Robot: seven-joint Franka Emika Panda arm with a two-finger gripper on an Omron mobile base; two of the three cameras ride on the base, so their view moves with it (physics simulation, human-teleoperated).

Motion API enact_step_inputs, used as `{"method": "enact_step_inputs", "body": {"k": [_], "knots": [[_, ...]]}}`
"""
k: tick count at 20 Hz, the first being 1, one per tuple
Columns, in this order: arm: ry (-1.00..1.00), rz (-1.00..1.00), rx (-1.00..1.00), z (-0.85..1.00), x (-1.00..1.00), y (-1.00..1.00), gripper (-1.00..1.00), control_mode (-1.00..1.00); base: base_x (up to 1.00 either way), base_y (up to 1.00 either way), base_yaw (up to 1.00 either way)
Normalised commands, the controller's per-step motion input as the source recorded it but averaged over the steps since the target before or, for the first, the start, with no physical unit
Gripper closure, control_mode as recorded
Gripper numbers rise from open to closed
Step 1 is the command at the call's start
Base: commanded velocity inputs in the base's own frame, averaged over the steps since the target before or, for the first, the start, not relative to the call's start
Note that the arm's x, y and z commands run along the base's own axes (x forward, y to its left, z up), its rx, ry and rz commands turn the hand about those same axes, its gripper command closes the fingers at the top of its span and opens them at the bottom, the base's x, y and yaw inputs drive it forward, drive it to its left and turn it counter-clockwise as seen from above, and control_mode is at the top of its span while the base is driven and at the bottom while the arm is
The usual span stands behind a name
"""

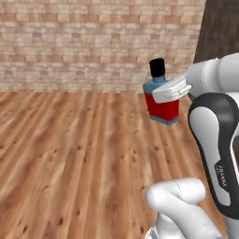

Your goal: There is a bowl on the dining counter. Grab a lemon wedge from the fridge and place it in the bowl. Then get the liquor bottle and glass cup from the cabinet and place them next to the bowl.

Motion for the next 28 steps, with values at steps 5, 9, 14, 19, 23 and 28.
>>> {"method": "enact_step_inputs", "body": {"k": [5, 9, 14, 19, 23, 28], "knots": [[0.0, 0.0, 0.0, 0.0, 0.0, 0.0, 1.0, 1.0, 1.0, 0.0, 0.44], [0.0, 0.0, 0.0, 0.0, 0.0, 0.0, 1.0, 1.0, 1.0, 0.0, 0.43], [0.0, 0.0, 0.0, 0.0, 0.0, 0.0, 1.0, 1.0, 1.0, 0.0, 0.4], [0.0, 0.0, 0.0, 0.0, 0.0, 0.0, 1.0, 1.0, 1.0, 0.0, 0.37], [0.0, 0.0, 0.0, 0.0, 0.0, 0.0, 1.0, 1.0, 1.0, -0.13, 0.27], [0.0, 0.0, 0.0, 0.0, 0.0, 0.0, 1.0, 1.0, 1.0, -0.32, 0.19]]}}
